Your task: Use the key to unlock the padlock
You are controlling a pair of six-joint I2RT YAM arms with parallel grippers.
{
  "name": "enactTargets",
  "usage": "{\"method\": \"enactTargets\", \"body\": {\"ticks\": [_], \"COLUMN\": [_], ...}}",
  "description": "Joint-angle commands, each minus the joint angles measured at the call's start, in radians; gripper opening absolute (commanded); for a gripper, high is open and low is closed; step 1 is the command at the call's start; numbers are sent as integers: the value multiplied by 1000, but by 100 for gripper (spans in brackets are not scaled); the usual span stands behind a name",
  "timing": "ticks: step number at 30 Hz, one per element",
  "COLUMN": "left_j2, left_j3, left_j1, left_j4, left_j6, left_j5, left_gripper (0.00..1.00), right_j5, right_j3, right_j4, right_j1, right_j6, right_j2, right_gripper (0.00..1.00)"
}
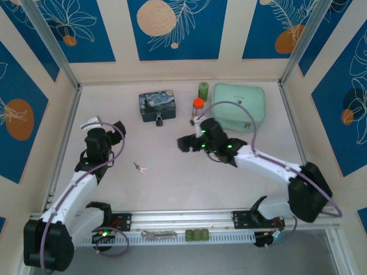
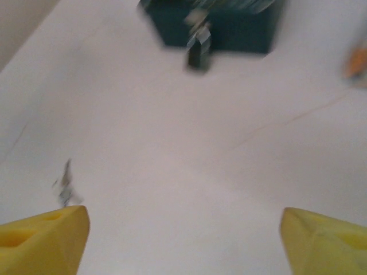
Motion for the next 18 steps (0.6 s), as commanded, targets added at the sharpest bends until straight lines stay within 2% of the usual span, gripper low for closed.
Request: {"method": "enactTargets", "body": {"ticks": [1,5,9,13,18], "left_j2": [-43,-24,-5,27,66], "left_j3": [-42,-29,-32,-34,-9], "left_j1": [21,115,196,249,267], "left_j4": [-158,-212,-201,-194,-238], "left_j6": [-131,-160,-177,-194,-187], "left_j5": [-21,51,145,224,305], "left_gripper": [99,99,99,99,99], "right_j5": [-46,-55,-32,-27,0], "right_j3": [131,346,564,708,823], "right_j4": [-138,-225,-310,-370,-449], "right_j1": [121,247,318,340,345], "right_j6": [29,-13,-59,-74,-80], "right_j2": [134,371,589,721,827], "right_gripper": [84,76,68,60,53]}}
